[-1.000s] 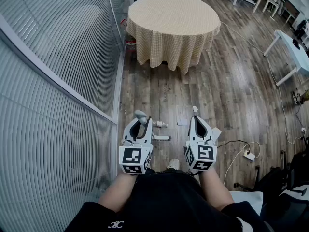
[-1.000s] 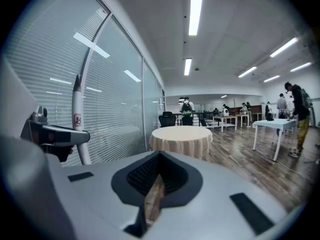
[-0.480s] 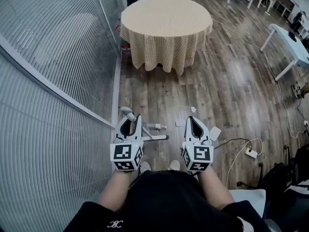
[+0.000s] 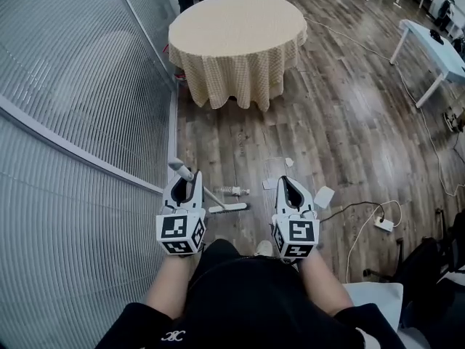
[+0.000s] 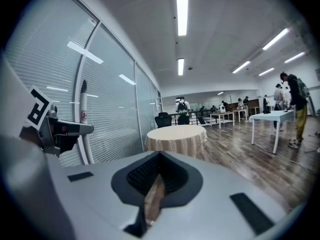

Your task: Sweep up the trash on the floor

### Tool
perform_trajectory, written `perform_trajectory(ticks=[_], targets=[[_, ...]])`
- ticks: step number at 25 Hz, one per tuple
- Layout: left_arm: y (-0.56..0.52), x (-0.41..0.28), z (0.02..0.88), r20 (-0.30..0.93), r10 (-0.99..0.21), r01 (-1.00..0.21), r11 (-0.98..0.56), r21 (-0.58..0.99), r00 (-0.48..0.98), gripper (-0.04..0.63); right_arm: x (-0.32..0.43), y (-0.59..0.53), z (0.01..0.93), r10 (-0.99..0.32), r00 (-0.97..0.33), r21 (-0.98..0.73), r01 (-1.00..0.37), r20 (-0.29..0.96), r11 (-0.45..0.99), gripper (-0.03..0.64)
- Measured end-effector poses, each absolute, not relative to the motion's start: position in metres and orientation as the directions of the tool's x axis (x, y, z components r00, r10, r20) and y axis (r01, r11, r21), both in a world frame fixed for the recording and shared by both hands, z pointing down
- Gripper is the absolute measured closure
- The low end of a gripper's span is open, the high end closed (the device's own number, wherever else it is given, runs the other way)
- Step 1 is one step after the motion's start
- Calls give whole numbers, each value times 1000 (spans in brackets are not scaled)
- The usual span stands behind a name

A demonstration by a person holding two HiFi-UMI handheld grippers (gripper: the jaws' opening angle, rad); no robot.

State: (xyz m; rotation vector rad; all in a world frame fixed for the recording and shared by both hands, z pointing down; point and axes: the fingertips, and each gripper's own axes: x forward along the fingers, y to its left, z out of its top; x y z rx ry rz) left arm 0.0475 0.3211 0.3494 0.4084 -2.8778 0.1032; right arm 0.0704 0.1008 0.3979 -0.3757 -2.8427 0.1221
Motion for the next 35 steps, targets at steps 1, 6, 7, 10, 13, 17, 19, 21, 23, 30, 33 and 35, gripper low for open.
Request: perform_trajectory(ticks=[1,6,7,10,13,17,19,21,23,30,33,35], targets=[[321,44,349,240,-266,-284,958,-40,-934,505,67,97,400,259,-931,-126,233,258,964,603],[331,27,352,258,-240,-256,966,-29,-936,506,51,89,405,240,-930,-135,210,279,968,603],[335,21,354,261,-238,-253,967,-25,-936,505,46,90,408,237,-929,-132,207,286,969,603],[343,7,362,268,-254,-267,964,-11,-929,505,28,94,414,220,-926,-113,195,306,974,603],[357,-8,367,275,-285,-295,955,6,-918,506,5,101,415,198,-924,-92,177,328,980,603],[377,-39,382,291,-404,-417,909,19,-867,505,-26,117,415,166,-918,-73,150,359,986,603],[388,-55,390,297,-471,-488,873,18,-831,506,-42,128,420,146,-915,-58,134,377,989,603],[399,-68,398,306,-518,-541,841,14,-798,506,-57,140,427,132,-907,-55,120,401,991,603],[412,-79,407,321,-552,-581,814,6,-770,506,-69,154,432,129,-895,-55,117,427,992,603],[452,-112,457,416,-611,-696,714,-77,-673,508,-110,190,442,86,-874,-33,80,479,996,603],[460,-118,479,475,-611,-735,667,-122,-633,508,-120,205,446,63,-867,22,85,495,996,603],[464,-124,491,512,-607,-757,638,-143,-608,508,-125,217,444,60,-866,76,112,496,991,603]])
